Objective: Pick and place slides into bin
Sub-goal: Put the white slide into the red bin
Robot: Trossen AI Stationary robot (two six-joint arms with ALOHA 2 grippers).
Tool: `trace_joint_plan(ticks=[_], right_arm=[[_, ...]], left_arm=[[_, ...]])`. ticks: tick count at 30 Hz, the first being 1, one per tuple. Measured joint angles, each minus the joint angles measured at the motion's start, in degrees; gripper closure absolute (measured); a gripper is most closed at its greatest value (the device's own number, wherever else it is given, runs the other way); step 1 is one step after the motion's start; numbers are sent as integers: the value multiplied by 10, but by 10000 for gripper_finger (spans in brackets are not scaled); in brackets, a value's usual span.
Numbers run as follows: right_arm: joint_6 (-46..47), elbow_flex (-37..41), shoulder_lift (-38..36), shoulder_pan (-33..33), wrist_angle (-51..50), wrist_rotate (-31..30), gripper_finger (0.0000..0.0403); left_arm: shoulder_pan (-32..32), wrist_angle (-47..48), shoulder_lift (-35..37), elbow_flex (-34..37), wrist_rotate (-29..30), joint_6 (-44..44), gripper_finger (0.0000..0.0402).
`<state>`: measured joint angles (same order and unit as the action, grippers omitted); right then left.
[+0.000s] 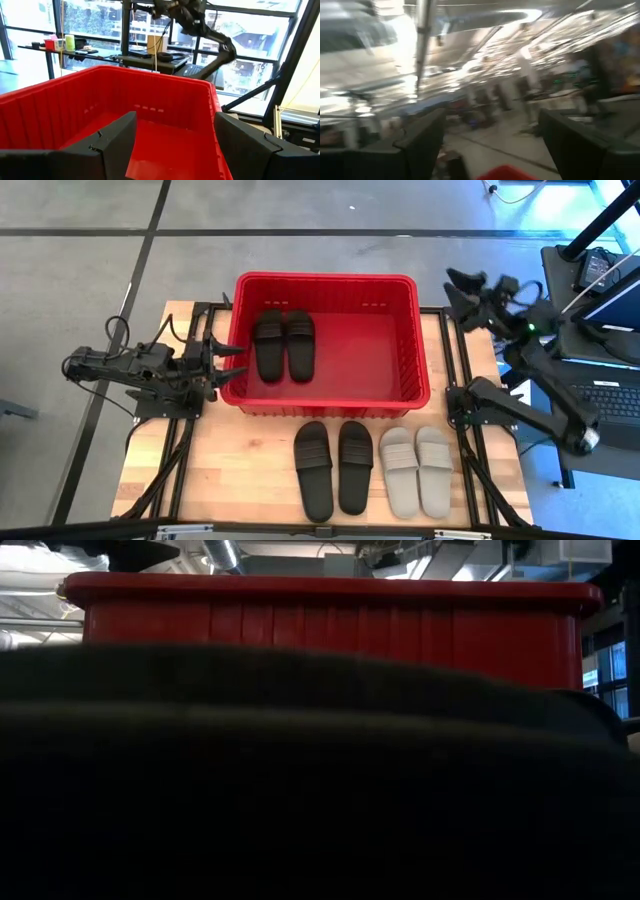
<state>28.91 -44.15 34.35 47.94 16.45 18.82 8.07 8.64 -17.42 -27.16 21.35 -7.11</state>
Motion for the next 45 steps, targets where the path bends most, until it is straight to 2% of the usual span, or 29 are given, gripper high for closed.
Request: trace_joint_plan(ticks=[5, 11, 16, 20, 25, 30, 33, 37, 40, 45], right_arm=[[4, -94, 138, -105, 64, 8, 83], [-40, -222, 296, -258, 62, 8, 83], [-83, -310, 397, -375, 10, 8, 83], [-102, -361, 442, -450, -63, 2, 83], [-188, -406, 459, -541, -204, -62, 83], [-198, -427, 459, -639, -347, -233, 83], [-154, -428, 459, -698, -397, -314, 83], [-58, -429, 462, -767, -451, -383, 83], [45, -429, 462, -811, -502, -405, 83], [267, -429, 463, -872, -622, -408, 83]], left_arm=[[0, 12, 12, 2, -39, 0, 141], [0, 24, 24, 2, -78, -1, 141], [0, 27, 46, 2, -89, -2, 141], [0, 46, 88, 2, -89, -2, 141], [0, 86, 146, 2, -89, -17, 141], [0, 104, 173, 2, -90, -17, 141], [0, 107, 173, 2, -90, -14, 141], [0, 120, 172, 2, -90, -14, 141], [0, 125, 172, 2, -90, -13, 141], [0, 149, 172, 2, -89, -13, 141]])
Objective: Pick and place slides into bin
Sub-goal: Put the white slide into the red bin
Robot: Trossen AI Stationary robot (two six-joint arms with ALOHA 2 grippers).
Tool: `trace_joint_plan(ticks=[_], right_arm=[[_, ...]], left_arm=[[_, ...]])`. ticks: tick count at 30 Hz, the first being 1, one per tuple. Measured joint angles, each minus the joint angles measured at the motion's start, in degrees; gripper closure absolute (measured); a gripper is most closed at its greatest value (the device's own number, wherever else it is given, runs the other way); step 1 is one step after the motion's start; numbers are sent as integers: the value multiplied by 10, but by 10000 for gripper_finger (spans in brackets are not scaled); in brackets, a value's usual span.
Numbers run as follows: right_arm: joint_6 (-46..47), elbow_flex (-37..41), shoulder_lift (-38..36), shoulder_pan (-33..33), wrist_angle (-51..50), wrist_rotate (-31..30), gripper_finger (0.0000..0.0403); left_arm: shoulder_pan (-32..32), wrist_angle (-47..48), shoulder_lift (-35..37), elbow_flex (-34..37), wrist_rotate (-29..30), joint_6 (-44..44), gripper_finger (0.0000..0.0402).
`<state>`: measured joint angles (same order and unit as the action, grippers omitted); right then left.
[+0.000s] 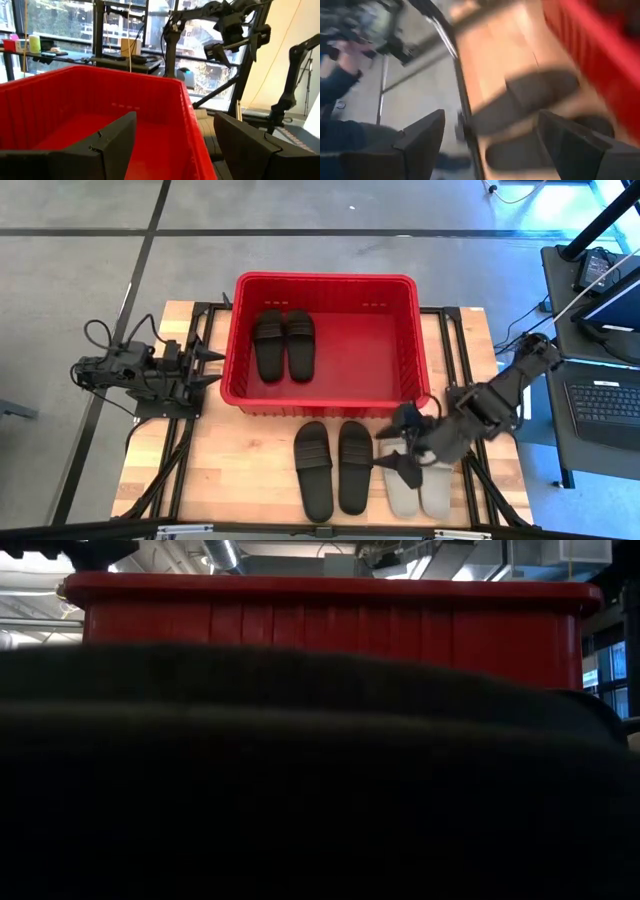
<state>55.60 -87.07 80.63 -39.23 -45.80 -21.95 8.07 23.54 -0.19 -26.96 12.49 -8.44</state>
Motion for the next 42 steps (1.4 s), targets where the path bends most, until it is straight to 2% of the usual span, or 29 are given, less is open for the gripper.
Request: trace_joint_plan(ticks=[3, 6, 9, 12, 17, 25, 36, 42], right_arm=[[127, 0, 7, -29, -99, 21, 83], [243, 0, 17, -49, -189, 92, 83], [297, 0, 38, -68, -253, 159, 83], [294, 0, 67, -81, -306, 193, 83], [255, 1, 133, -94, -374, 201, 83], [180, 1, 233, -116, -404, 225, 83], [177, 2, 315, -139, -440, 226, 83], [191, 48, 336, -148, -434, 227, 83]], left_arm=[[0, 10, 0, 0, 0, 0, 141], [0, 20, 0, 0, 0, 0, 141], [0, 20, 0, 0, 0, 0, 141], [0, 23, 0, 0, 0, 0, 141], [0, 35, 0, 0, 4, 0, 141], [0, 43, 0, 0, 5, 0, 141], [0, 43, 0, 0, 5, 0, 141], [0, 43, 0, 0, 29, -1, 141]])
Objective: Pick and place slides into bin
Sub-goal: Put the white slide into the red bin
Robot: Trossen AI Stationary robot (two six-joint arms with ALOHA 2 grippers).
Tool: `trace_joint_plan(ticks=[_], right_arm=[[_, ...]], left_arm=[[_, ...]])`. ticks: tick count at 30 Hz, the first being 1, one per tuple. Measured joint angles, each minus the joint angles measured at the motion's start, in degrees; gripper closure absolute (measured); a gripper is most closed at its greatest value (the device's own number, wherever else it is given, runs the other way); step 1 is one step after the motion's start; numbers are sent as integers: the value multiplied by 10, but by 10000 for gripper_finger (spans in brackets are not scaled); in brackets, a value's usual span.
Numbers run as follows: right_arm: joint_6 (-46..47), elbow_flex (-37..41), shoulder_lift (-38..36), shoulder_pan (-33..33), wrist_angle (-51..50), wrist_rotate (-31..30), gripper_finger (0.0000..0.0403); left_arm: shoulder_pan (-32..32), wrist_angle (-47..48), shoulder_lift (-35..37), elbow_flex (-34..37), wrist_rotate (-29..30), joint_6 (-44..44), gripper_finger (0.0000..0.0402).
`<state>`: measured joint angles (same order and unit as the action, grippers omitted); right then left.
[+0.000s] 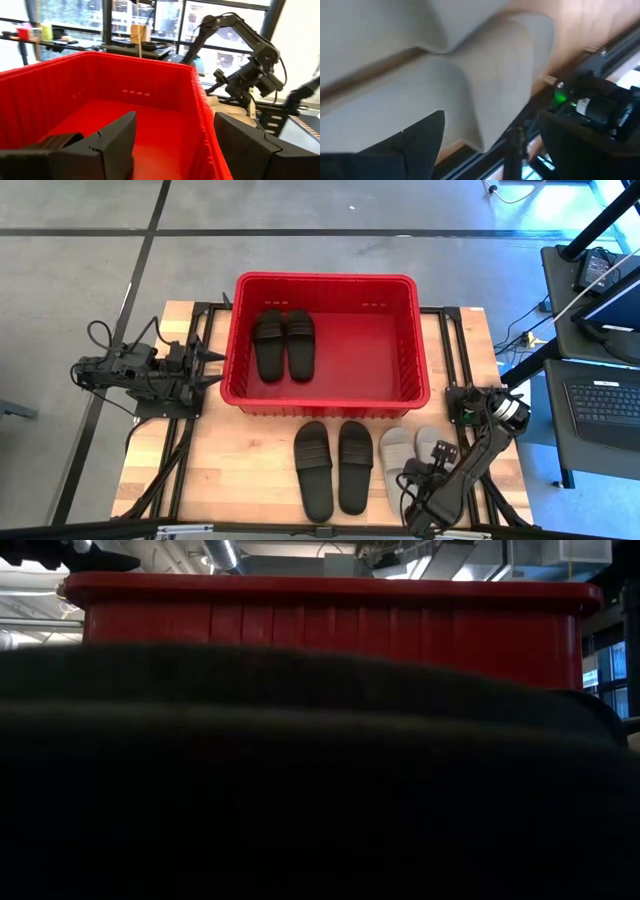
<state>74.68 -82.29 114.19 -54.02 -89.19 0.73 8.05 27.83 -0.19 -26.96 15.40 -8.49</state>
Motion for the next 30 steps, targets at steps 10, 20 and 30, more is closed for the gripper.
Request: trace_joint_plan(ticks=[10, 20, 30], right_arm=[[0, 67, 0, 0, 4, 0, 128], [0, 68, 0, 0, 7, 13, 291], [23, 23, 0, 0, 15, 30, 386]], left_arm=[[0, 0, 0, 0, 19, -4, 141], [0, 0, 0, 0, 20, 0, 141], [0, 0, 0, 0, 20, 1, 141]])
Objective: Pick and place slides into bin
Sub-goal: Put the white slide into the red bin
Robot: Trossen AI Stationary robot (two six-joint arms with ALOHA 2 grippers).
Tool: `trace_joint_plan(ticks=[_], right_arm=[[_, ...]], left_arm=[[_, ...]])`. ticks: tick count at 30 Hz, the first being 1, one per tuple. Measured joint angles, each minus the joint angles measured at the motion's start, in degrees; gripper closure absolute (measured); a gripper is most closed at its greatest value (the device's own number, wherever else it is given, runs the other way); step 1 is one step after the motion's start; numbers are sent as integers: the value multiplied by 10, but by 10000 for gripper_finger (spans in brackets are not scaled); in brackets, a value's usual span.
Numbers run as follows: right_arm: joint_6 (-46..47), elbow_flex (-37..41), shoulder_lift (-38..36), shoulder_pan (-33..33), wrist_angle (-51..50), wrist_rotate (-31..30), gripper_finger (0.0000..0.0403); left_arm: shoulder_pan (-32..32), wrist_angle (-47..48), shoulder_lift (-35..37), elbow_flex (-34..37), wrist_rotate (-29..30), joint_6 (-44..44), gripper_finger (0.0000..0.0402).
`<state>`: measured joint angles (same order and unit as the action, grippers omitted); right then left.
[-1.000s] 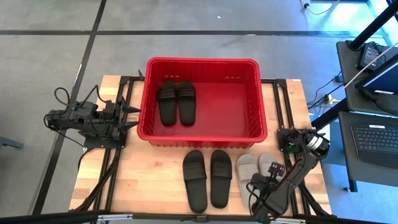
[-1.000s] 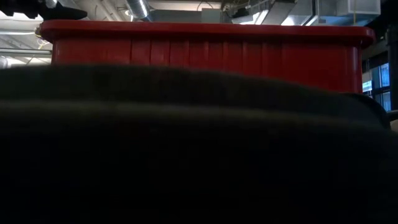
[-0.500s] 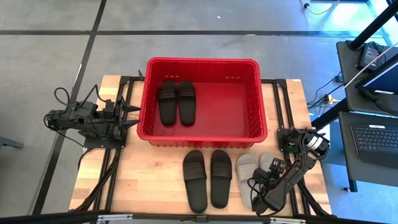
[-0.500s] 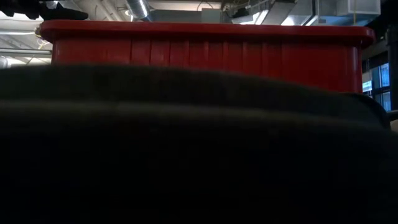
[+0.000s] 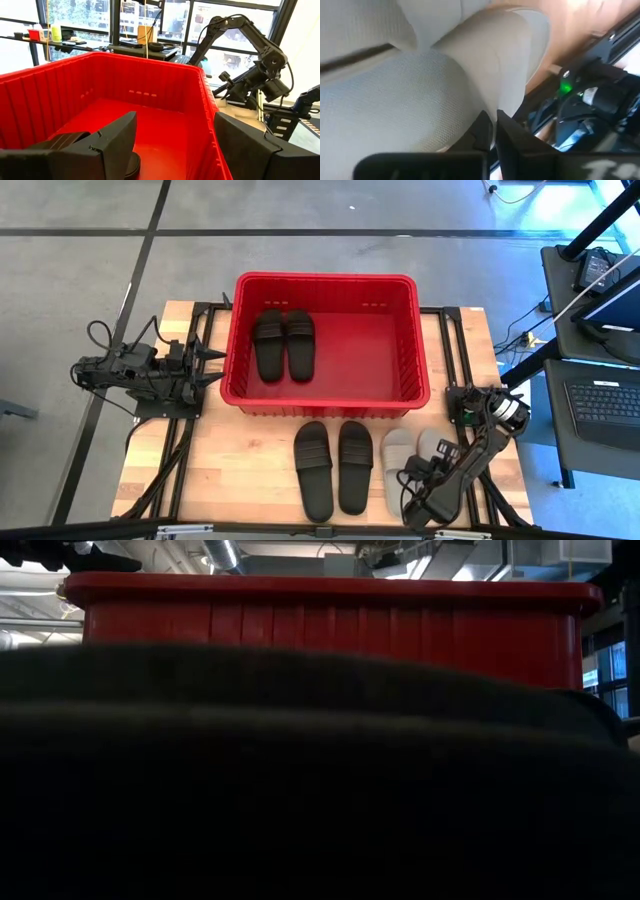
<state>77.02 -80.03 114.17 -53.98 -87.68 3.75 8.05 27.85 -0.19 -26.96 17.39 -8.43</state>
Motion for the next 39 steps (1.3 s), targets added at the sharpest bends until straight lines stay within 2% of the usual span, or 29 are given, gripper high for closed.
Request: trace_joint_plan(ticks=[6, 14, 20, 24, 29, 35, 39], right_arm=[[39, -67, 0, 0, -22, 6, 391], [68, -115, -9, 0, -24, 25, 391], [74, -190, -9, 0, -24, 25, 391], [118, -245, -10, 0, -23, 18, 391], [158, -304, -10, 0, -23, -36, 391], [141, -377, -10, 11, -24, -121, 391], [89, -435, -10, 26, -24, -223, 391]], left_arm=[[0, 0, 0, 0, 0, 0, 141], [0, 0, 0, 0, 1, 0, 141], [0, 0, 0, 0, 1, 0, 141], [0, 0, 0, 0, 1, 0, 141], [0, 0, 0, 0, 1, 0, 141], [0, 0, 0, 0, 1, 0, 141], [0, 0, 0, 0, 1, 0, 141]])
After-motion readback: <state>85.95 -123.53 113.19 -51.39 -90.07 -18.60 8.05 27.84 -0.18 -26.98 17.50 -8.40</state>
